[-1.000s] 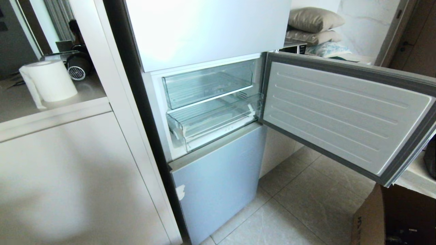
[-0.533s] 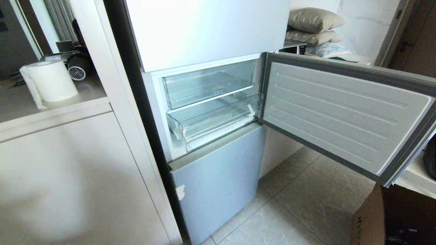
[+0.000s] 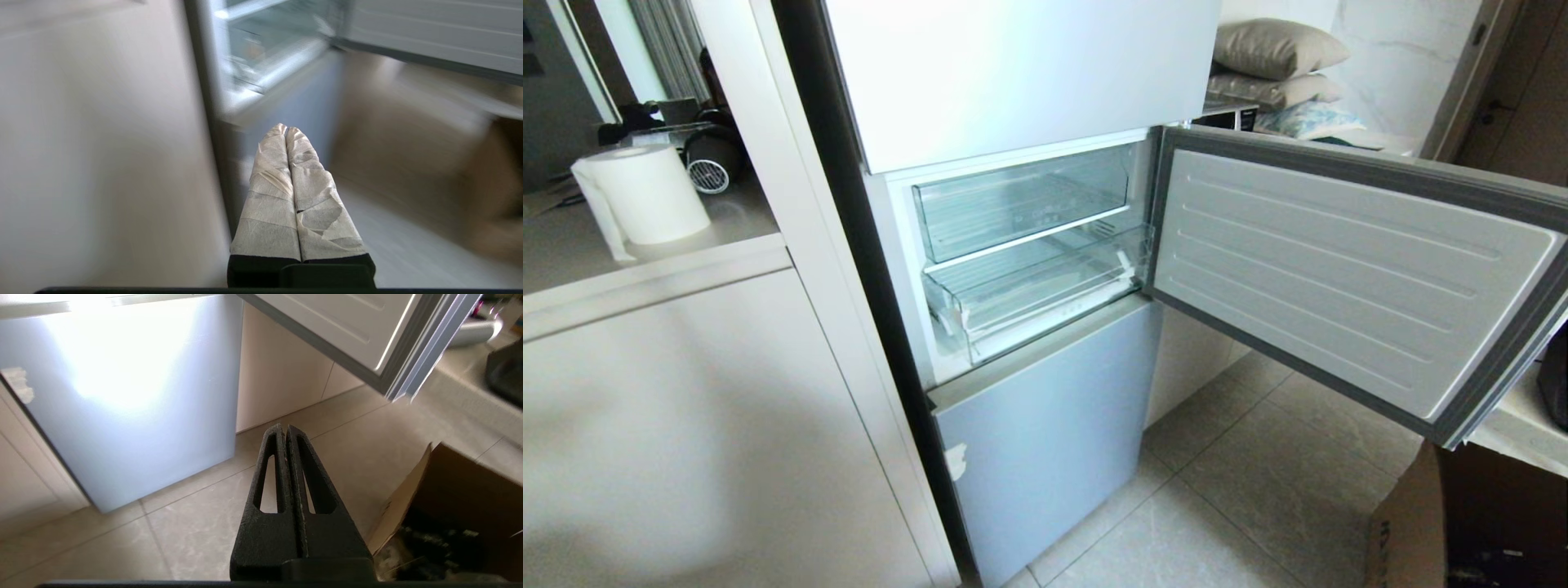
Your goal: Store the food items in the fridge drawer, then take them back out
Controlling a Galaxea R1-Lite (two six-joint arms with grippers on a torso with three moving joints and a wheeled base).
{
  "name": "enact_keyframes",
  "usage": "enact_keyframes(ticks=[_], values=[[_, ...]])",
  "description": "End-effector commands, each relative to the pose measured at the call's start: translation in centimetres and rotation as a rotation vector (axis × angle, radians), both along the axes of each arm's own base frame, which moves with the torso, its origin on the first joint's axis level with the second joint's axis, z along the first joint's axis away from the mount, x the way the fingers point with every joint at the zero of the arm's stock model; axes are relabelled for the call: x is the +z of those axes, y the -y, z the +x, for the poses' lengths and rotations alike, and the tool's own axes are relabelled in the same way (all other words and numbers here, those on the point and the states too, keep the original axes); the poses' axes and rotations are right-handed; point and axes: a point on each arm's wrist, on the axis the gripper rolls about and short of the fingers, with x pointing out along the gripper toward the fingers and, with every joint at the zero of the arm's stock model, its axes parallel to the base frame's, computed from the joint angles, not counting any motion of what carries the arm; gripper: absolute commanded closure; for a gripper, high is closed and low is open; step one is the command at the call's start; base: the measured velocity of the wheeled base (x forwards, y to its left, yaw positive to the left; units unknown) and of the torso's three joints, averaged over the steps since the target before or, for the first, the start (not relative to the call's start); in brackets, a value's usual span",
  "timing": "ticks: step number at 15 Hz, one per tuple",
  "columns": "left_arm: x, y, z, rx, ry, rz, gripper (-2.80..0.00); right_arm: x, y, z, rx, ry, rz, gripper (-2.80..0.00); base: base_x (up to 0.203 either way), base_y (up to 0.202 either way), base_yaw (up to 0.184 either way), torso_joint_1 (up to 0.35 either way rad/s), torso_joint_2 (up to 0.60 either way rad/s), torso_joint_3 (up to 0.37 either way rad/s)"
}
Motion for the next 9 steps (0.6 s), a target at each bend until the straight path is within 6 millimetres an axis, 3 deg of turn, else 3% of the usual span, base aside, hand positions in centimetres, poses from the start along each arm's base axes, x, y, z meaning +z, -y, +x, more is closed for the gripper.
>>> enact_keyframes(ticks=[1,5,9], values=[[1.5,0.4,6.8,-0.107,-0.263,-0.016,0.00,-0.1,0.0,0.0,-0.004,0.000,-0.022,0.00,0.000,0.000,0.000,0.000,0.00,0.000],[0.6,2.8,16.3,-0.268,-0.397,-0.028,0.00,-0.1,0.0,0.0,-0.004,0.000,-0.009,0.00,0.000,0.000,0.000,0.000,0.00,0.000],[-2.3,8.6,24.2,-0.335,-0.370,0.006,0.00,-0.1,0.0,0.0,-0.006,-0.001,0.003,0.00,0.000,0.000,0.000,0.000,0.00,0.000]])
